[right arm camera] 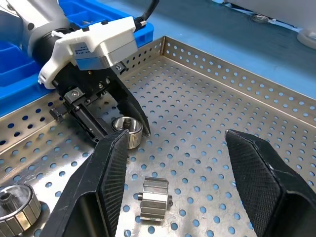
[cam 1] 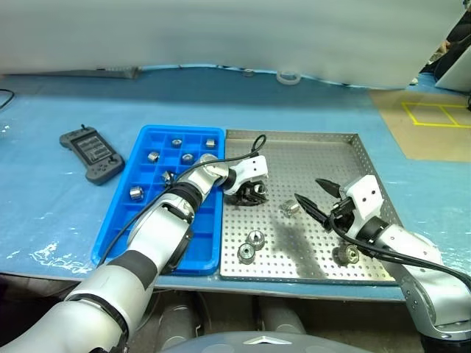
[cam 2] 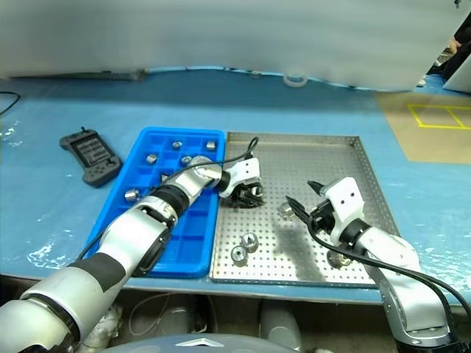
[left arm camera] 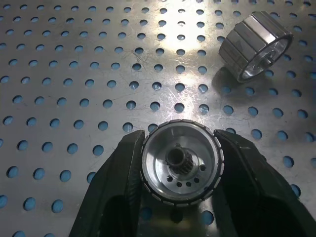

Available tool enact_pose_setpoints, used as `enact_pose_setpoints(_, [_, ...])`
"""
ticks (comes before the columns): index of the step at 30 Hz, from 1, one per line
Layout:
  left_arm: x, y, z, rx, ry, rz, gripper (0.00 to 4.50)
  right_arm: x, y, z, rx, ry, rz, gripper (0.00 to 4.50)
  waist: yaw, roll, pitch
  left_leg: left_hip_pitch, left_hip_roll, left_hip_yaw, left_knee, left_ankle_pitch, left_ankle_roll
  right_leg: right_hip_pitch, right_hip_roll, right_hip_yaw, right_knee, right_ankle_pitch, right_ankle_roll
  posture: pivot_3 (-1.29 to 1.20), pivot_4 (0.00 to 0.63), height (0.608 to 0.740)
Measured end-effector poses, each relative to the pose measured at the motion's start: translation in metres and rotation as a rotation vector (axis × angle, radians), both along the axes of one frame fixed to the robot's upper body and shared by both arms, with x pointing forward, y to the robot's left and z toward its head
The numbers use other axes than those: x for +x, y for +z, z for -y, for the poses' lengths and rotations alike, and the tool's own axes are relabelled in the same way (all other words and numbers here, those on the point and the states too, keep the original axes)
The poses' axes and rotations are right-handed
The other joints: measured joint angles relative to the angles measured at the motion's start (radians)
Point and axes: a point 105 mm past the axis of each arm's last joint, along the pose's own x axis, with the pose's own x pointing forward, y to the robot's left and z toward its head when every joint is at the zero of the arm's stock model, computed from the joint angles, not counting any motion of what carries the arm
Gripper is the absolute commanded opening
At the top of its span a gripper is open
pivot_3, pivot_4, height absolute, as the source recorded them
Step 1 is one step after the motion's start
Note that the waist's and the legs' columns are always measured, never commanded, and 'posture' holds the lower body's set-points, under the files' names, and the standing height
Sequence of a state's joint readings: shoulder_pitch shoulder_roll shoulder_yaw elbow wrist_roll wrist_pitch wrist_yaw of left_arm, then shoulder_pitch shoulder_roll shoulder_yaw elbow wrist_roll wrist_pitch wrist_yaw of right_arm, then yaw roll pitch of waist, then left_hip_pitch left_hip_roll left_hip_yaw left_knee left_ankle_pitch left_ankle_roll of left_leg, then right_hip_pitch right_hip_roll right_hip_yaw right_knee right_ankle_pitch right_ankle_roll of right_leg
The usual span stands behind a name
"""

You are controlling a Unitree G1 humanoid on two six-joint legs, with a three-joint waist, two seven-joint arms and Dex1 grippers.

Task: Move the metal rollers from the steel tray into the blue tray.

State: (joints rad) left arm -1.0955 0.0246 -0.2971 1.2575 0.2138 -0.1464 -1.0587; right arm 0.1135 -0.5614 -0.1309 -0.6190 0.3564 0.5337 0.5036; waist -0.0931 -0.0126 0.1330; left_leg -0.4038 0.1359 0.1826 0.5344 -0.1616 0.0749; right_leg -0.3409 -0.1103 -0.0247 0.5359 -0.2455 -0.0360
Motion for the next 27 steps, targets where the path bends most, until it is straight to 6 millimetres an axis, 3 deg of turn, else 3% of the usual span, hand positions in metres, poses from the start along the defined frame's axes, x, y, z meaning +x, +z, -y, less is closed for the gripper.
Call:
enact_pose_setpoints(6, [0.003,0.017,0.008,-0.046,-0.030,0.070,2.08,0.003,0.003,-0.008,0.002,0.032,0.008,3.24,0.003,0.000,0.000,-0.008,0.000,0.000,-0.001,0.001,0.002,-0.009,0.000,-0.001,0.001,0.000,0.000,-0.42,0.150,0.740])
enact_pose_setpoints(10, [0.005,0.078,0.034,-0.247,-0.079,0.137,2.08,0.004,0.000,-0.011,0.011,0.039,-0.003,3.24,0.025,0.000,0.000,-0.009,0.000,0.001,0.000,0.000,0.004,-0.009,-0.002,-0.002,0.002,0.002,-0.003,-0.40,0.150,0.740])
enact_pose_setpoints(13, [0.005,0.114,0.035,-0.363,-0.088,0.172,2.08,0.005,-0.002,-0.018,0.030,0.066,-0.007,3.24,0.028,0.000,0.000,-0.006,0.000,0.003,0.000,-0.001,0.005,-0.008,-0.002,-0.002,0.002,0.002,-0.003,-0.36,0.150,0.740])
enact_pose_setpoints(17, [0.005,0.117,0.003,-0.391,-0.027,0.157,2.08,0.011,0.001,-0.026,0.037,0.131,0.003,3.24,0.024,0.002,0.001,-0.003,0.001,0.004,-0.001,0.000,0.003,-0.008,-0.002,0.000,0.003,0.002,-0.003,-0.28,0.150,0.740])
enact_pose_setpoints(21, [0.005,0.099,-0.052,-0.325,0.112,0.130,2.08,0.021,0.009,-0.036,0.044,0.223,0.026,3.24,0.040,0.002,0.002,-0.002,0.002,0.005,-0.003,0.000,-0.003,-0.008,-0.001,-0.001,0.003,0.002,-0.003,-0.18,0.150,0.740])
enact_pose_setpoints(27, [-0.025,0.104,-0.124,-0.370,0.283,0.106,2.08,0.035,0.008,-0.048,0.071,0.358,0.000,3.24,0.099,0.002,0.003,-0.003,0.002,0.005,-0.004,0.000,-0.002,-0.008,-0.001,-0.003,0.003,0.002,-0.004,-0.05,0.150,0.740])
